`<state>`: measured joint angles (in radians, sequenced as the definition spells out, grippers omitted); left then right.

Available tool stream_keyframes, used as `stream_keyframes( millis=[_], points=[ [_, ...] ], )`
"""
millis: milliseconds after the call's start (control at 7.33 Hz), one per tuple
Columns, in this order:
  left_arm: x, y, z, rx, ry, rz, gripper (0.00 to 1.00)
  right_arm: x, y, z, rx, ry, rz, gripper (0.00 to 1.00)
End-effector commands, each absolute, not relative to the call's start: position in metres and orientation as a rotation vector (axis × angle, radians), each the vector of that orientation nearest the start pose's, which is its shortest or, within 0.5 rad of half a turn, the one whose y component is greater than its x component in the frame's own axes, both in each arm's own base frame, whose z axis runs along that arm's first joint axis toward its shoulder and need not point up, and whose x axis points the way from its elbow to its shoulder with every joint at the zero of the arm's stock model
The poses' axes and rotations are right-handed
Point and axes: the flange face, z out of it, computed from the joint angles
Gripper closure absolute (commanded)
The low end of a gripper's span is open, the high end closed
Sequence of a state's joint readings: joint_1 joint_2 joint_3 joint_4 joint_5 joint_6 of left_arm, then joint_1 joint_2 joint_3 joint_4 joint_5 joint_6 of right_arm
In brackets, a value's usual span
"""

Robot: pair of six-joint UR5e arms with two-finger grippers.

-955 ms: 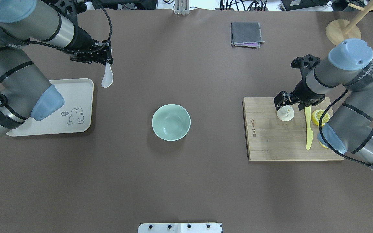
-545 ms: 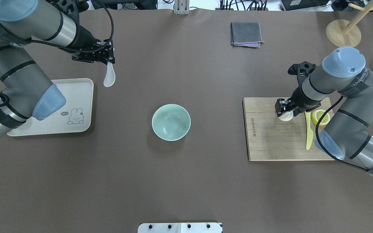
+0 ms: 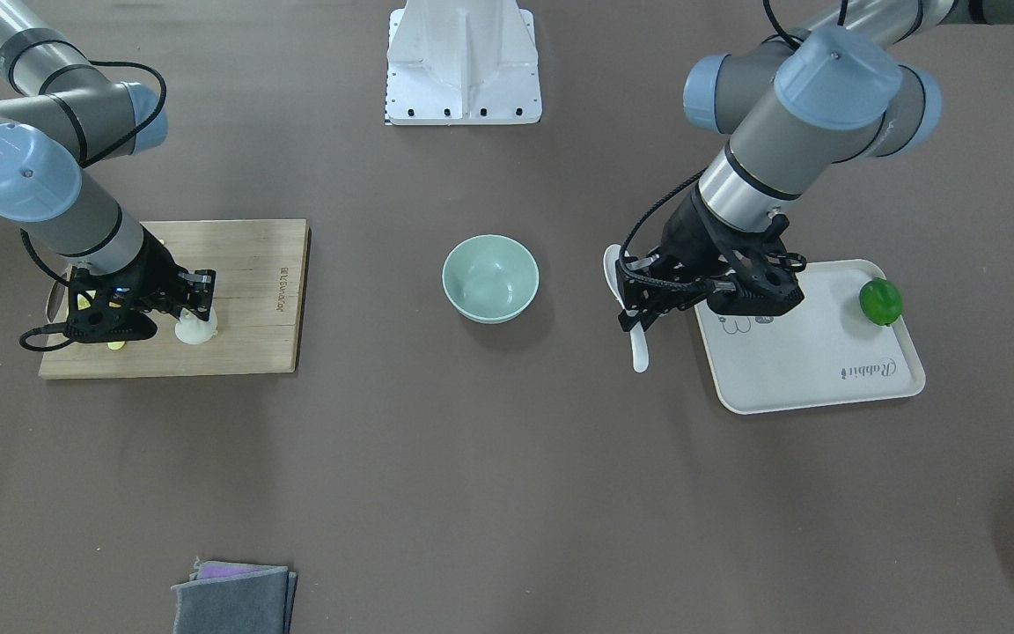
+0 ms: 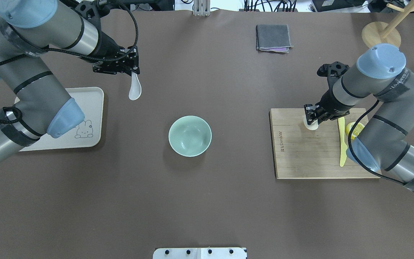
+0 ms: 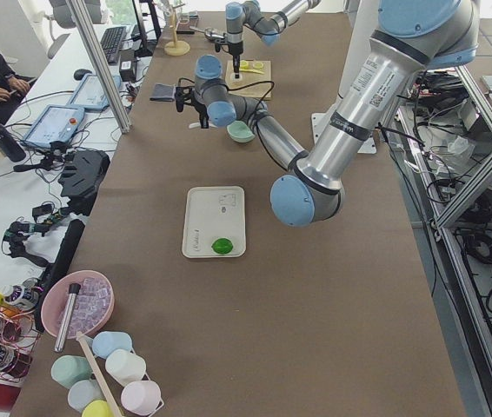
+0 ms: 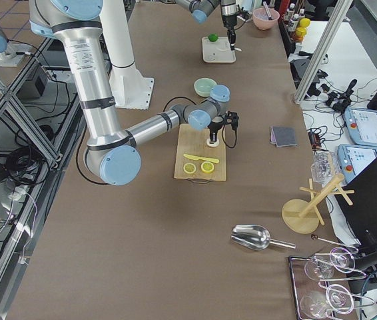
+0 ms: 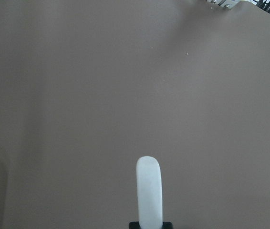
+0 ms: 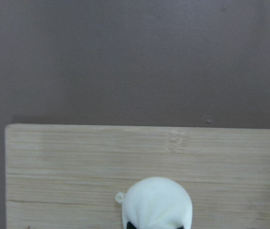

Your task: Put spoon and bun in bowl

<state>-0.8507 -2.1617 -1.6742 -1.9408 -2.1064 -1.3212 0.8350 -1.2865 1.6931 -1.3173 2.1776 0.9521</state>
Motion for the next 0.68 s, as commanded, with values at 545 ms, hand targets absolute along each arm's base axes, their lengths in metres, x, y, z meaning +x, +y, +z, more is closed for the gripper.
stream_keyframes(
  millis=[545],
  points=[
    [0.539, -0.43, 0.205, 0.176, 1.094, -0.296, 1.0, -0.368, -0.525, 0.32, -0.032, -0.998, 0.121, 1.0]
  ],
)
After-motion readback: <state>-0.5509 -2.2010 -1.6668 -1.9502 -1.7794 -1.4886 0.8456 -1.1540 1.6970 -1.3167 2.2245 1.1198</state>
